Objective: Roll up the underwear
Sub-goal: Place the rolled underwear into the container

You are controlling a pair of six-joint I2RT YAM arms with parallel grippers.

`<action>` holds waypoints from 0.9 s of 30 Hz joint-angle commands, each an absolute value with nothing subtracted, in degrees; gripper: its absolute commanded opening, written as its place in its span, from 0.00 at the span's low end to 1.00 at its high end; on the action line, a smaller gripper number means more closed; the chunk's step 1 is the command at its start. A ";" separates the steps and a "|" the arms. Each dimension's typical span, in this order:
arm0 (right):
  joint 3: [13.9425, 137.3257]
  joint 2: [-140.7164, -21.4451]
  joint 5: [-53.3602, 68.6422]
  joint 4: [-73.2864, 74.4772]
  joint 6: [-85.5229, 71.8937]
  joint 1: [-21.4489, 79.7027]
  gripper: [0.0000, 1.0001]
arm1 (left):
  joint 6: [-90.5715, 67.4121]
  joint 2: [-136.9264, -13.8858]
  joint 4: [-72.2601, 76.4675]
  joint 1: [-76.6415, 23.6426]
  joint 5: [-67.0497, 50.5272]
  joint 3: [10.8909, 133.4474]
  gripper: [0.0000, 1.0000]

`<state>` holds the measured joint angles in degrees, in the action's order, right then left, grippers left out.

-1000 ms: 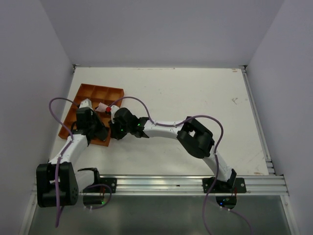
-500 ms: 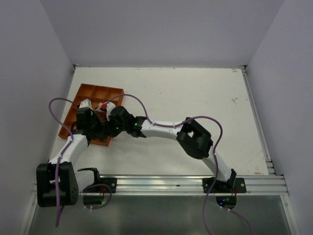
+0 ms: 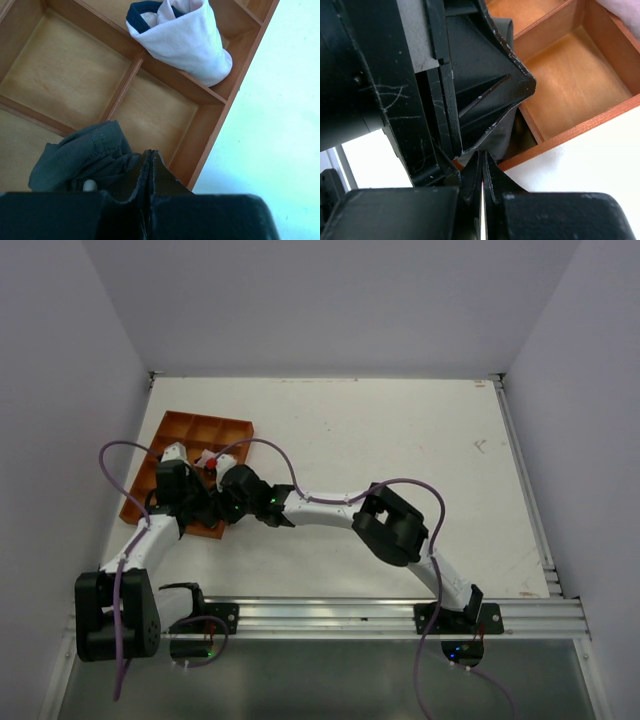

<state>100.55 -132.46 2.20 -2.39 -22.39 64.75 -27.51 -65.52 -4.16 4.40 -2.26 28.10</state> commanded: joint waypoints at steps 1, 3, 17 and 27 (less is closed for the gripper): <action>102.65 -135.35 -2.02 -1.85 -21.80 65.74 0.00 | -27.77 -67.15 -6.50 4.57 -1.05 25.66 0.00; 103.88 -135.88 -3.60 -0.88 -21.19 65.74 0.00 | -27.95 -67.41 -6.24 4.57 -1.14 25.66 0.00; 107.76 -137.82 -9.40 9.93 -22.24 66.09 0.04 | -27.69 -68.64 -5.98 4.57 -1.32 25.49 0.00; 103.73 -131.76 -8.71 13.55 -21.01 66.53 0.13 | -28.47 -66.54 -5.89 3.43 -2.55 23.03 0.00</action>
<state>106.98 -134.37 -7.99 6.20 -23.99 66.32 -29.52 -66.19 -0.40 5.10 -1.98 27.07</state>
